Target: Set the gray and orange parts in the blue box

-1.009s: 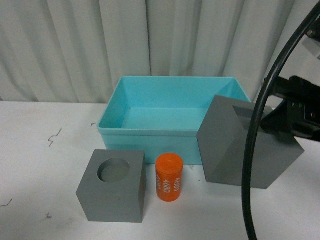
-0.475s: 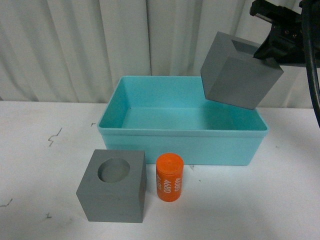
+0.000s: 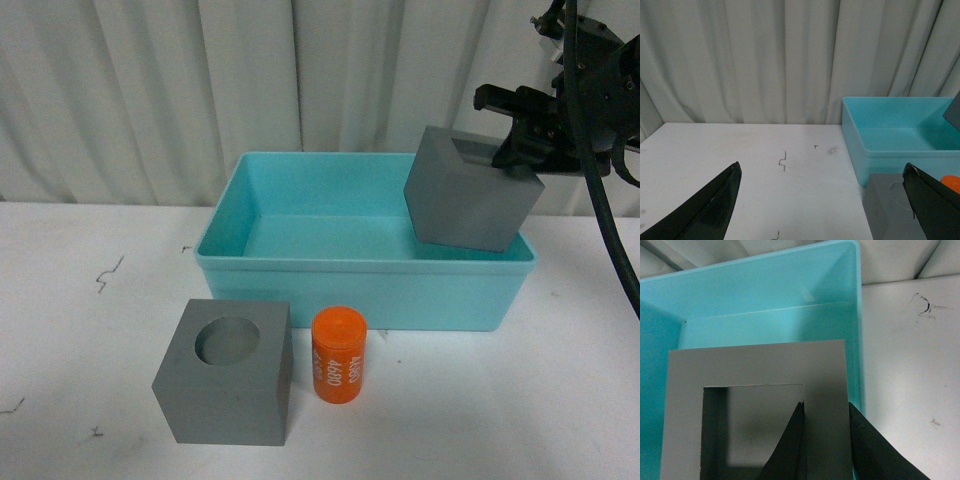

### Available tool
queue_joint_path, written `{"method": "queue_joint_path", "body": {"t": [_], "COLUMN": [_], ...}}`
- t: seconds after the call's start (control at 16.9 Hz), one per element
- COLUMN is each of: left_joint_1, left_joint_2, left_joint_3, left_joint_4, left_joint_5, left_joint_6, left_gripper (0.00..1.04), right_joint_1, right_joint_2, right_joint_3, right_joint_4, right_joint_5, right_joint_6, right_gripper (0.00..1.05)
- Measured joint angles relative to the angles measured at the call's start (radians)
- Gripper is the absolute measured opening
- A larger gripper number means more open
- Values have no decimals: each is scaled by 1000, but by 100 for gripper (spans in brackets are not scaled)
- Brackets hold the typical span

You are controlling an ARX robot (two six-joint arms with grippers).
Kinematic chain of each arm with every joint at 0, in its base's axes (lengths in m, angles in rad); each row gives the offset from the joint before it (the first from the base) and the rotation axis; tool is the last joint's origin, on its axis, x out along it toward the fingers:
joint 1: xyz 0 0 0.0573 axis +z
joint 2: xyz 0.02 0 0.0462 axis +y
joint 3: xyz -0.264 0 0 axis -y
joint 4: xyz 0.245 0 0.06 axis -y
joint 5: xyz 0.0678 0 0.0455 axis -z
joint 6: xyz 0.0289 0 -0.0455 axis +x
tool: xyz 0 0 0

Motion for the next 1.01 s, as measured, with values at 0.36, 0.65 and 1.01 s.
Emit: {"method": "queue_joint_path", "body": {"t": [0.36,0.65,1.01], "left_joint_1": [0,0,0], "left_joint_2": [0,0,0], "left_joint_3": [0,0,0], "left_joint_4": [0,0,0], "left_joint_5": [0,0,0], "left_joint_6": [0,0,0], "left_gripper": [98,98,98], "right_joint_1": [0,0,-27], "right_joint_2": [67,68,-114], "right_joint_3": [6,9,-30], "right_joint_4": [11,-3,93], "right_joint_5": [35,46,7], "right_joint_6": [-35,-37,4], "right_gripper": [18,28,98]}}
